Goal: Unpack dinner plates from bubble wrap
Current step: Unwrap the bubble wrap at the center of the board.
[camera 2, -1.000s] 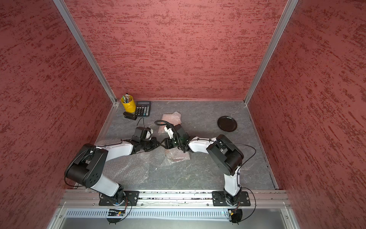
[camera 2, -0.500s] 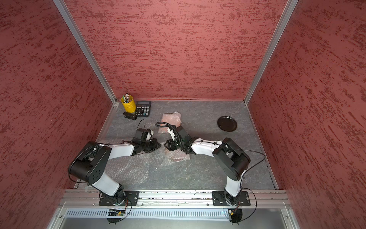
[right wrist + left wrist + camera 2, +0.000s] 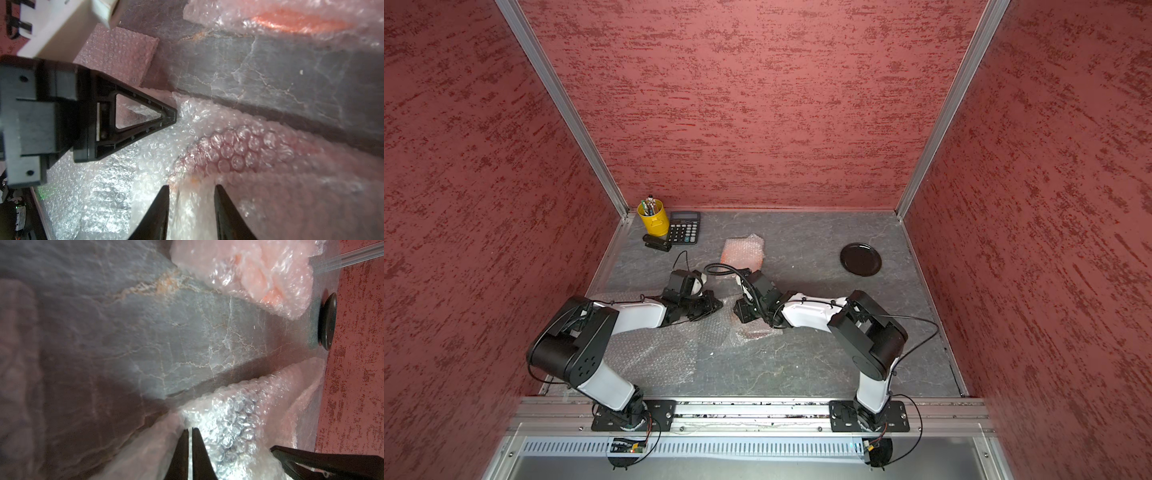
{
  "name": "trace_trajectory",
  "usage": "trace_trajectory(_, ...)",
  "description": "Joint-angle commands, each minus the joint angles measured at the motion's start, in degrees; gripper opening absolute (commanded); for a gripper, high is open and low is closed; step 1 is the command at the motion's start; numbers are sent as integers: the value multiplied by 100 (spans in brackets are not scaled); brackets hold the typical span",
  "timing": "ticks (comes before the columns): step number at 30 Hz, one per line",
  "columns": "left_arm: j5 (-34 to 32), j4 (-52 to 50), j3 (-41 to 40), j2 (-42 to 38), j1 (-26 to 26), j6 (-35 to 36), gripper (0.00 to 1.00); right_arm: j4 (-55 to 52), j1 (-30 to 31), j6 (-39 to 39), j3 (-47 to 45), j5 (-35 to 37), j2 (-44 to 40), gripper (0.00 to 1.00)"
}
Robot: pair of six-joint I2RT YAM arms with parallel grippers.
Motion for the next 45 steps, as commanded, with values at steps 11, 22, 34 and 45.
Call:
trace_trajectory(11, -310, -532, -124, 12, -130, 158, 9, 193, 35, 46, -301, 585, -437, 3)
trace_trajectory(22, -486, -709, -87, -18, -218, 217, 9, 274, -310, 117, -651, 667, -1025, 1)
trace_trajectory(34, -539, -789, -110, -90, -245, 248, 8, 113, -994, 185, -1238, 943, -1652, 1)
trace_trajectory(45, -584, -833, -107, -89, -252, 264, 8, -446, -1250, 631, -1569, 2214, -1846, 1)
